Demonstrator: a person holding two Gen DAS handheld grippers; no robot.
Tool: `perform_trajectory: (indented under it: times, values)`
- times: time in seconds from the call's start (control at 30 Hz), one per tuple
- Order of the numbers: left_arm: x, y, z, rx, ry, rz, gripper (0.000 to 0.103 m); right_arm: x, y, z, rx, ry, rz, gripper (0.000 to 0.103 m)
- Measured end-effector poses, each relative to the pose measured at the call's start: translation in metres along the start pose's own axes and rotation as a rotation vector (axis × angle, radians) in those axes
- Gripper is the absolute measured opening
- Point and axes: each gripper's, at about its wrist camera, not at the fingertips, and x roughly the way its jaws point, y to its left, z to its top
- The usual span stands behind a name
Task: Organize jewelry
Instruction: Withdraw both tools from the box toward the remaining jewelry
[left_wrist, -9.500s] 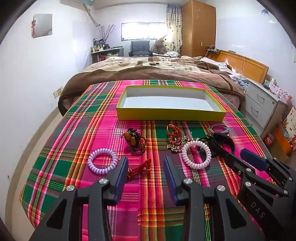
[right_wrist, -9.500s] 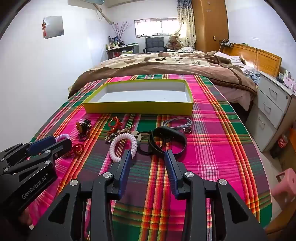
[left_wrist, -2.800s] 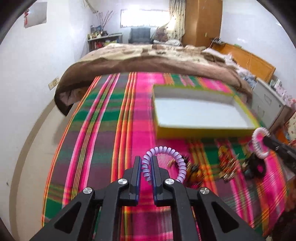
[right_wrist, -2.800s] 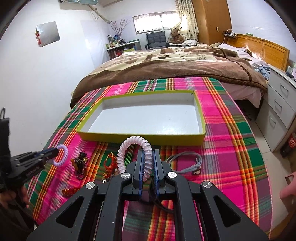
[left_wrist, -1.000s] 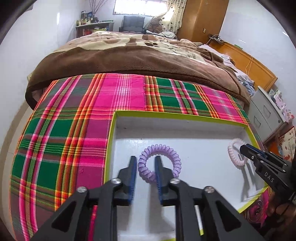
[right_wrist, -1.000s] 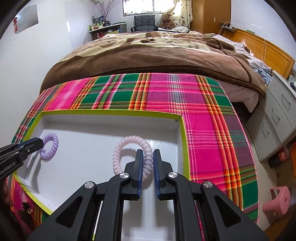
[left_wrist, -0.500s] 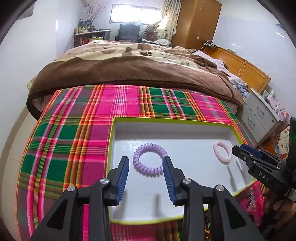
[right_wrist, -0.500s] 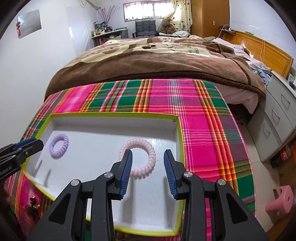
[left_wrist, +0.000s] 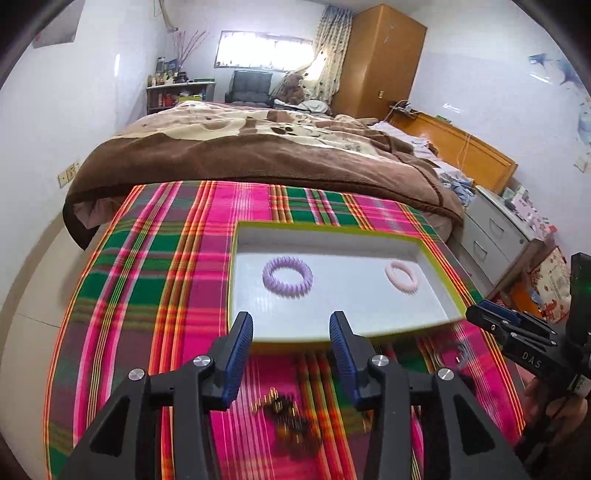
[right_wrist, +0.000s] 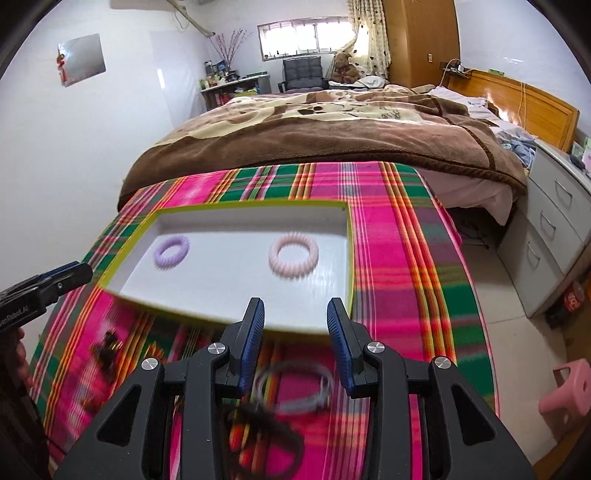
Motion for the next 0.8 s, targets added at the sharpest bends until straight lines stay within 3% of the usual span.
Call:
perform_trajectory:
  times: [0.13,0.3,0.57,0.7,0.8]
  values:
    - [-0.016,-0.005,-0.021,0.057,-0.002,0.049,0.043,-0.014,0.0,-0.017,-0.01,-0.001,0.003,0.036]
    - [-0.03,0.001,-0.042,0.025,-0.004,0.013,0.043,-0.023,0.004,-0.039,-0.033,0.011,-0.003,0.036]
    - [-0.042,0.004,-0.067,0.054,0.013,-0.018,0.043,-0.022,0.002,-0.061,-0.031,0.043,-0.005,0.037]
    - [-0.04,0.002,-0.083,0.092,0.052,-0.019,0.043,-0.021,0.003,-0.071,-0.045,0.062,-0.001,0.048]
    - [-0.038,0.0,-0.097,0.119,0.079,-0.011,0.043,-0.02,0.003,-0.074,-0.043,0.072,0.0,0.049]
